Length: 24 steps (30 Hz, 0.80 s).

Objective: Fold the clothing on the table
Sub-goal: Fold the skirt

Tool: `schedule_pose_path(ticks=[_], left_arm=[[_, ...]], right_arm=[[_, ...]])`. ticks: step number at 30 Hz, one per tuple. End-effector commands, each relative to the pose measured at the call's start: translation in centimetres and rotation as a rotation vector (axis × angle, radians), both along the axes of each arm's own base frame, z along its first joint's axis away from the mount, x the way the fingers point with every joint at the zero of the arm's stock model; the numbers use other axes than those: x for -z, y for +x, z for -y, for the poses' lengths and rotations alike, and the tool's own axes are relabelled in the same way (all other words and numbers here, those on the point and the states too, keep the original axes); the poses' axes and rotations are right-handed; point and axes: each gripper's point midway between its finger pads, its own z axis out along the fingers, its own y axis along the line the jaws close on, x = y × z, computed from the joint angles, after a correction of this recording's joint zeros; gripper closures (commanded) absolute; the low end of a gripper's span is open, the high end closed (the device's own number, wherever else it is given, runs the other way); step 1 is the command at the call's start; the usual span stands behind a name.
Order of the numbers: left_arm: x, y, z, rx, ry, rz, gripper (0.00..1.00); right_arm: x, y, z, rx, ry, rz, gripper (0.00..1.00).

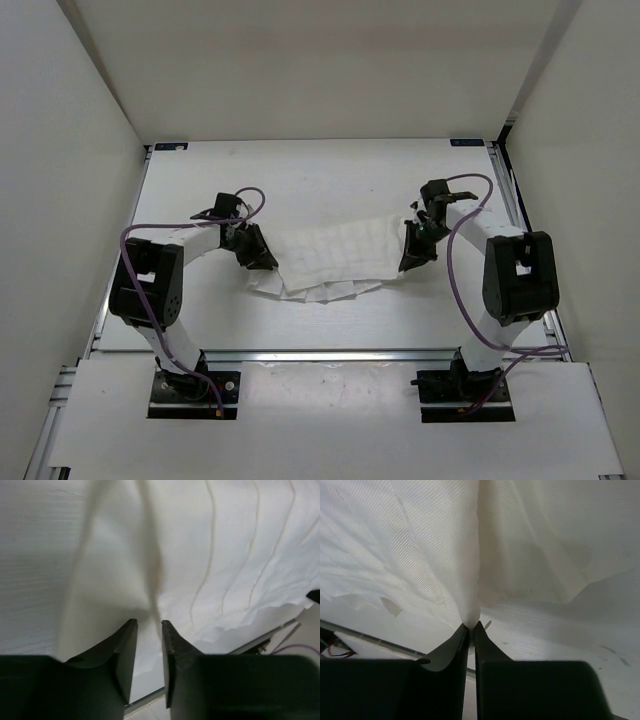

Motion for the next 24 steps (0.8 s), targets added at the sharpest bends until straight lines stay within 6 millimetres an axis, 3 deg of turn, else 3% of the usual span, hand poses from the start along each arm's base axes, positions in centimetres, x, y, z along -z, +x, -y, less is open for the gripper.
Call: schedule_pose_path(ticks=[1, 3, 6, 10, 13, 16, 18, 24], left_arm=[[-0.3, -0.1, -2.1, -0.004, 0.113, 0.044, 0.60], [-0.2, -0.7, -2.3, 0.000, 0.124, 0.033, 0.48], [-1.0, -0.8, -3.4, -0.013, 0.144, 0.038, 0.45], [-4.2, 0.4, -4.7, -0.067, 0.142, 0.121, 0.45], [-6.4, 1.4, -4.1, -0.078, 0.122, 0.186, 0.46], [-6.9, 2.3, -3.2, -0.077, 0.123, 0.209, 0.46], [-6.3, 2.5, -3.3, -0.088, 0.154, 0.208, 0.46], [-3.1, 1.2, -4.9, -0.135, 0.256, 0.151, 0.48]], right_arm=[[1.8, 0.5, 3.2, 0.015, -0.138, -0.013, 0.88], [1.9, 1.0, 3.7, 0.031, -0.173, -0.001, 0.76], [0.1, 2.2, 4.5, 0.061, -0.219, 0.056, 0.69], [-5.6, 4.5, 5.2, 0.070, -0.276, 0.237, 0.44], [-8.1, 5.9, 5.8, 0.067, -0.302, 0.350, 0.30], [-8.4, 7.4, 6.9, 0.078, -0.262, 0.358, 0.26], [-7.0, 8.4, 7.8, 0.070, -0.224, 0.312, 0.25], [-4.9, 12.3, 8.4, 0.050, -0.071, 0.343, 0.25]])
